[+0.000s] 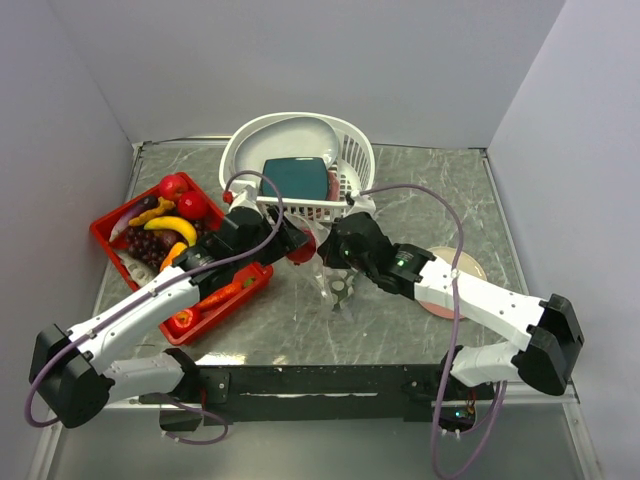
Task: Place the food in the zip-top bag and seal the zipper
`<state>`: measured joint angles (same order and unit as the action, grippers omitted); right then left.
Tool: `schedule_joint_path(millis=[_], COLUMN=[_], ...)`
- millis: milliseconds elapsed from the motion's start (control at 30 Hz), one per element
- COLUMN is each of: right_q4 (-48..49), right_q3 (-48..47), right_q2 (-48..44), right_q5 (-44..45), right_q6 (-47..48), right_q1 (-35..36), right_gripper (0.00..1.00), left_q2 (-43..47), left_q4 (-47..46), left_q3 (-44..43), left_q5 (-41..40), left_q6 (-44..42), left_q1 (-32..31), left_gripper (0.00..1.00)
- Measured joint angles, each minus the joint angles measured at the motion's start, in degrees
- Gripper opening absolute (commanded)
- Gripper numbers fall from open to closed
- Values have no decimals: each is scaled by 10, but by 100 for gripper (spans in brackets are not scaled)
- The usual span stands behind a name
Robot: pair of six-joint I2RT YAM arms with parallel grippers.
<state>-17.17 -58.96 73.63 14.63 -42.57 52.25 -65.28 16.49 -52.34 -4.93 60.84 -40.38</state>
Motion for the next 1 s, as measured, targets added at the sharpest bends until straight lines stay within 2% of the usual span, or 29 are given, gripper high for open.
schedule_joint_path(millis=[67, 167, 300, 367, 667, 800, 1000], right_q4=[-6, -13, -15, -15, -31, -49, -64], right_q3=[0, -2, -11, -13, -14, -14, -14], right_q2=[-12, -34, -53, -58, -66, -77, -104], right_q5=[10, 25, 39, 43, 68, 83, 93], right_q6=[0, 0, 1, 2, 17, 25, 38], right_q1=[0, 0, 2, 5, 9, 9, 9], right_gripper=[0, 0, 0, 0, 0, 0, 0], left_q2=[0, -6, -31, -40, -43, -42, -17], left_q4=[1, 8, 24, 28, 33, 40, 105], left_q3=[0, -1, -15, -24, -63, -81, -119], left_q5=[0, 0, -2, -5, -10, -23, -107], left_q6=[1, -1, -4, -11, -30, -31, -32], left_q1=[-3, -9, -23, -33, -54, -55, -38], left_gripper=[46, 54, 92, 99, 99, 95, 99])
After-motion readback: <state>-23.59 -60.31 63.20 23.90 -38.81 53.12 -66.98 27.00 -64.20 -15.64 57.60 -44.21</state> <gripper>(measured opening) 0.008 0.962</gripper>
